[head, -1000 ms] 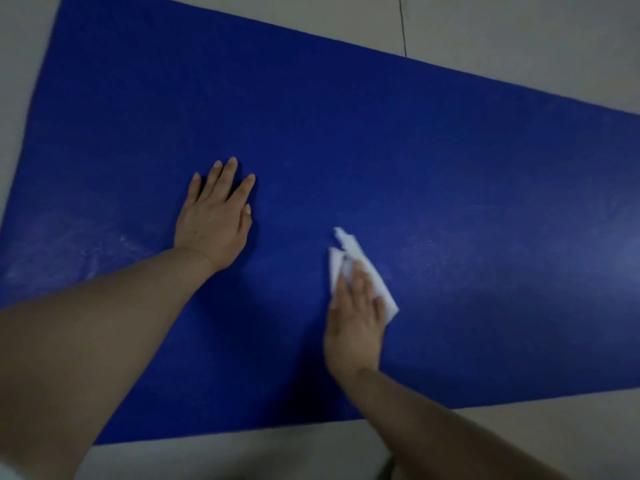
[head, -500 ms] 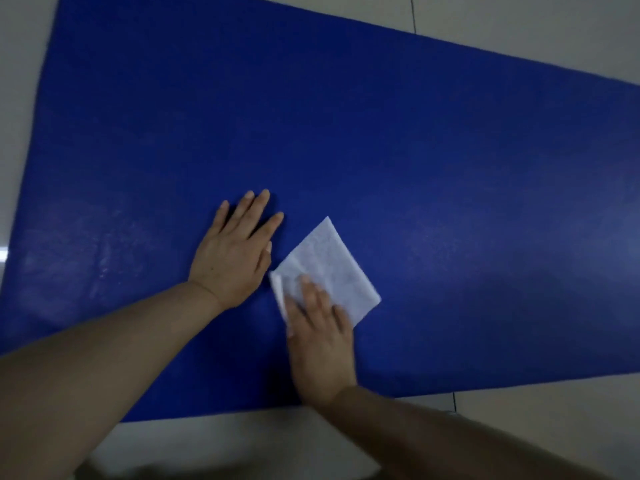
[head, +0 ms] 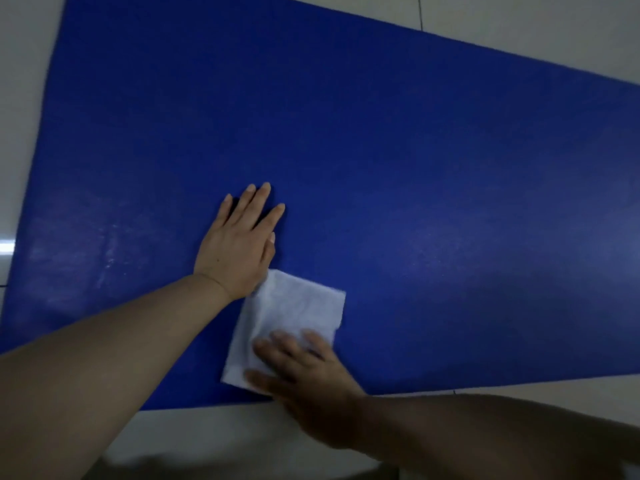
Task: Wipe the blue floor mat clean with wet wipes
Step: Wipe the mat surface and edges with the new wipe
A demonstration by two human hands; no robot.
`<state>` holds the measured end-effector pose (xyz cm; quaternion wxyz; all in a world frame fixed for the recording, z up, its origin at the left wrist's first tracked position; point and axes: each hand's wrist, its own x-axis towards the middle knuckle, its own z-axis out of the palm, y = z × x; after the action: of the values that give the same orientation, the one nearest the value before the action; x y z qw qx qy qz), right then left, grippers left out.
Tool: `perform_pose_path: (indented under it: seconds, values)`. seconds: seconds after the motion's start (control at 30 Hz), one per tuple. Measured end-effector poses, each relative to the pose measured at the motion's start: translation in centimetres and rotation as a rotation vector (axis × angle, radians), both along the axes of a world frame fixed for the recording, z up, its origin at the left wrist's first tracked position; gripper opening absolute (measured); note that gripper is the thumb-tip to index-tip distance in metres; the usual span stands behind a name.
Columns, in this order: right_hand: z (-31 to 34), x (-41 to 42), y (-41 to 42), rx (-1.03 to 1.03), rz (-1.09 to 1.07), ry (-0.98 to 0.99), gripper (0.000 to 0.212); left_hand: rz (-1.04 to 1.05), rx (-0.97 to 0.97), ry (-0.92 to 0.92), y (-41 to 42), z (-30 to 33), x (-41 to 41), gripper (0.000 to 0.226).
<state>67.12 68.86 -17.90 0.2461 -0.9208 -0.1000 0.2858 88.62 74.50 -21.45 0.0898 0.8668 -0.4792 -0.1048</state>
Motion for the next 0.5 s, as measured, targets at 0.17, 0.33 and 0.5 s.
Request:
perform_pose_path:
  seconds: [0.17,0.33,0.5]
  values:
    - [-1.0,2.2,2.9,0.093,0.058,-0.089,0.057,-0.014,-0.007,-0.010,0.0,-0.1,0.1,0.056]
    - [0.1,-1.4,-3.9,-0.091,0.373,-0.103,0.070,-0.009,-0.008,-0.002,0.1,0.1,0.1,0.056]
    - [0.9,-6.6,-9.5,-0.180,0.415,-0.042,0.081,-0.007,-0.020,0.011,0.1,0.1,0.0,0.056]
